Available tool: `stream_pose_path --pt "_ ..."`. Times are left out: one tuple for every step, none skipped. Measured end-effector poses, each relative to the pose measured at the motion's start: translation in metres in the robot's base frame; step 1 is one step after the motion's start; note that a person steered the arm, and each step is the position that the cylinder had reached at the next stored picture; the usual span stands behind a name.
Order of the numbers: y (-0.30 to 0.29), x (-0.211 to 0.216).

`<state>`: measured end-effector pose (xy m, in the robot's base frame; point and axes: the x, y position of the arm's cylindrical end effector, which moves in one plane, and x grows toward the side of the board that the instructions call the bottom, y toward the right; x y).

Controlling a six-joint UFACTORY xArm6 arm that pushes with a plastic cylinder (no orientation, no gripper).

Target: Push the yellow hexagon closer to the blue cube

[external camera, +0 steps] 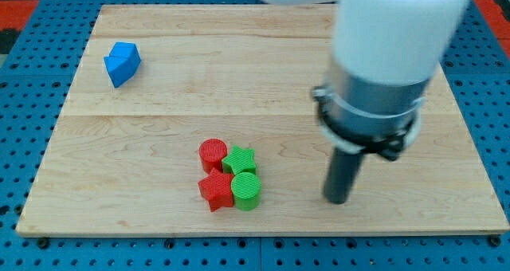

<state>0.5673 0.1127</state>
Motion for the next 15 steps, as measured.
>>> stream_pose_path --pt "0.031 -0.032" --pt "0.03 -0.032" --pt "0.036 -0.033" --pt "0.1 -0.056" --pt "0.162 -0.082" --pt "0.208 -0.117" --pt "0.192 -0.158" --pt "0.118 -0.176" --pt "0.028 -0.189" --pt "-0.06 -0.204" --pt "-0.129 -0.223" --pt "-0.19 -0.236" --pt "-0.18 -0.236" --pt "-0.207 -0.236" --pt "-0.232 -0.236"
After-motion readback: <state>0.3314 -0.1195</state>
